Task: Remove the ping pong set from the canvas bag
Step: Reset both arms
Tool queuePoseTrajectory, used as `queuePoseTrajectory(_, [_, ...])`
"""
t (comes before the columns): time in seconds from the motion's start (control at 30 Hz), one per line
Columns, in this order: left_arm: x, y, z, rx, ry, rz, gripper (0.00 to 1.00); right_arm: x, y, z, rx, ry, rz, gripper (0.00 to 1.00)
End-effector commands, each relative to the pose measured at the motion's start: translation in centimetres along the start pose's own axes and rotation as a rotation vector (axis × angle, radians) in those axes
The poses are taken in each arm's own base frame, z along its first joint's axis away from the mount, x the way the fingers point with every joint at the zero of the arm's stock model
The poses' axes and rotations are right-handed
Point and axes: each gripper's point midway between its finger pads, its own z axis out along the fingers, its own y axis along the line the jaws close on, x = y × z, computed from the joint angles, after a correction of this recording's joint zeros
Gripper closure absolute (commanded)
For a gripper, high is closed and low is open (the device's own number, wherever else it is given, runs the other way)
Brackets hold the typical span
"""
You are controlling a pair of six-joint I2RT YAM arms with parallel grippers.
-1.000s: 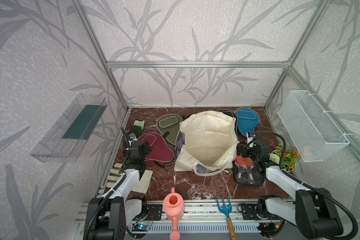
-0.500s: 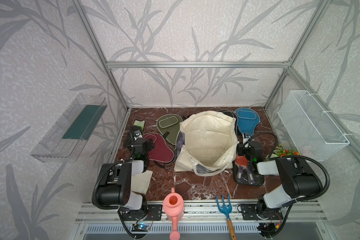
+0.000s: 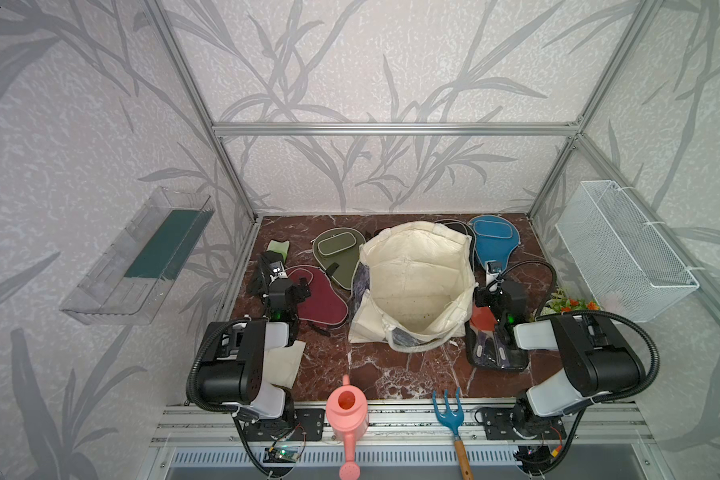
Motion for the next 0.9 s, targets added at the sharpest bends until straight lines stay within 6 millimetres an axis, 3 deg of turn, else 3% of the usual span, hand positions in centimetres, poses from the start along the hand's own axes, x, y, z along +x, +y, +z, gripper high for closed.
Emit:
queuePoseTrajectory(0.0, [-0.6,-0.3,-0.2,0.011,-0.025,0.012,0.01,-1.0,0.4,0.3,-0.020,-0.028,-0.016,0.01])
queuePoseTrajectory(0.5, [-0.7,-0.3,-0.2,0.012,-0.028,0.011,0.01,-1.1,0.6,0.1,-0.029,-0.037,-0.020,0.01])
queuePoseTrajectory(0.53, [-0.7,-0.3,-0.2,0.011,-0.028,0.011,0.01,-1.2,0.9,-0.3,-0.048,-0.064,-0.029,0.01])
queuePoseTrajectory(0.6, [-0.7,-0.3,-0.2,0.012,-0.029,0.011,0.01,-1.5,1.5,-3.0,-0.055,-0.185,-0.054,0.01])
queuePoseTrajectory(0.63, [-0.7,-0.3,-0.2,0.012,-0.028,0.012,0.01,-0.8,0.7,-4.1,-0.005,-0.211,-0.043,0.01])
queuePoseTrajectory(0.7, [-0.6,-0.3,-0.2,0.011,-0.027,0.012,0.01,-0.9,0.1,-3.5,0.028,-0.180,-0.021,0.01])
queuePoseTrajectory(0.87, [-0.7,-0.3,-0.2,0.009,-0.028,0.012,0.01,-1.0,1.6,0.2,-0.064,-0.013,-0.062,0.01])
